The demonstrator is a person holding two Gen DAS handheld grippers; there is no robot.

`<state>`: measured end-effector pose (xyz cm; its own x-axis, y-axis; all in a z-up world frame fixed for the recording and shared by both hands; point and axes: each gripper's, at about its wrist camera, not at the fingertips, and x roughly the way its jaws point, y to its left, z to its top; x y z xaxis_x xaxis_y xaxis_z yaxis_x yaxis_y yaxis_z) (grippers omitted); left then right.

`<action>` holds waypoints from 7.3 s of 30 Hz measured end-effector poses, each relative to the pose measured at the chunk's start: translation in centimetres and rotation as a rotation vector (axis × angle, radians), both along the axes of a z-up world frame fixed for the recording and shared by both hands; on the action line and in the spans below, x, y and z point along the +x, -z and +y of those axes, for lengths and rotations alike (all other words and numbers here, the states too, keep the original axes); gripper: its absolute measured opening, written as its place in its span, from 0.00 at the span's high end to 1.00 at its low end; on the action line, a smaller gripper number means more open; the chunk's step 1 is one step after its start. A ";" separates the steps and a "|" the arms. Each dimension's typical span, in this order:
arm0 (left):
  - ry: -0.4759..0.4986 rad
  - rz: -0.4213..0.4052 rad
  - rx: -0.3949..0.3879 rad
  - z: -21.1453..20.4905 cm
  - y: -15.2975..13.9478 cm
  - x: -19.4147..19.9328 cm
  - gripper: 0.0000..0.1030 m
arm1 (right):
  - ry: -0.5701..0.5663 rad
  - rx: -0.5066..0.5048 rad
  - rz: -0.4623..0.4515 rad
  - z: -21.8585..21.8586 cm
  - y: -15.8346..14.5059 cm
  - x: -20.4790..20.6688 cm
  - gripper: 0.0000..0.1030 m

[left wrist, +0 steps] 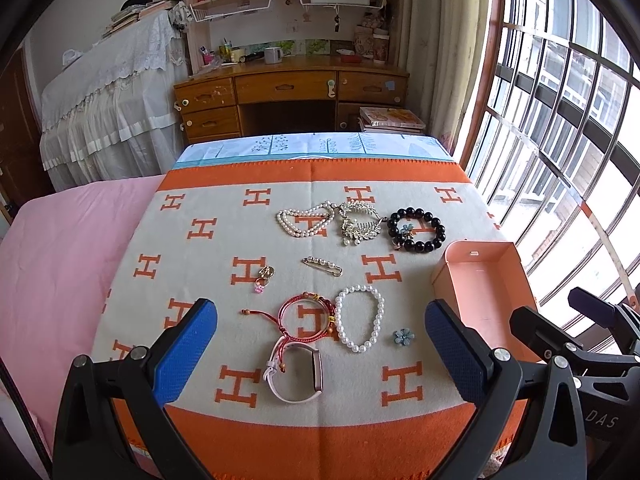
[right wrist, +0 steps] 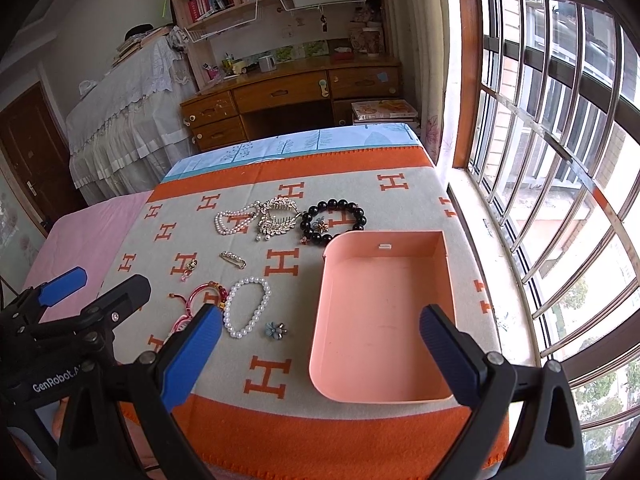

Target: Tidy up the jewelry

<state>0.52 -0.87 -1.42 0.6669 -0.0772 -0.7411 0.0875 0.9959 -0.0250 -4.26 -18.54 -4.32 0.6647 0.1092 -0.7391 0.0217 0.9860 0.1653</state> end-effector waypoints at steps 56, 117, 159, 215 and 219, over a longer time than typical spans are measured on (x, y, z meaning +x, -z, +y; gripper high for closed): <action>0.047 0.193 -0.070 6.1 -0.9 13.4 0.01 | -0.009 -0.010 0.093 -2.3 -1.3 10.9 0.06; 0.079 0.417 -0.005 -0.3 8.1 29.7 0.97 | -0.096 0.087 0.328 -3.3 6.4 23.0 0.85; 0.536 0.200 -0.160 -15.3 -6.9 6.8 0.97 | -0.109 -0.014 0.200 -6.8 5.2 1.8 0.84; -0.008 -0.015 0.051 2.4 -4.2 0.9 0.01 | -0.137 0.023 -0.014 -1.5 0.5 0.4 0.64; -0.039 -0.035 0.072 4.1 -4.3 0.3 0.01 | -0.185 0.046 -0.012 0.3 -0.5 1.8 0.64</action>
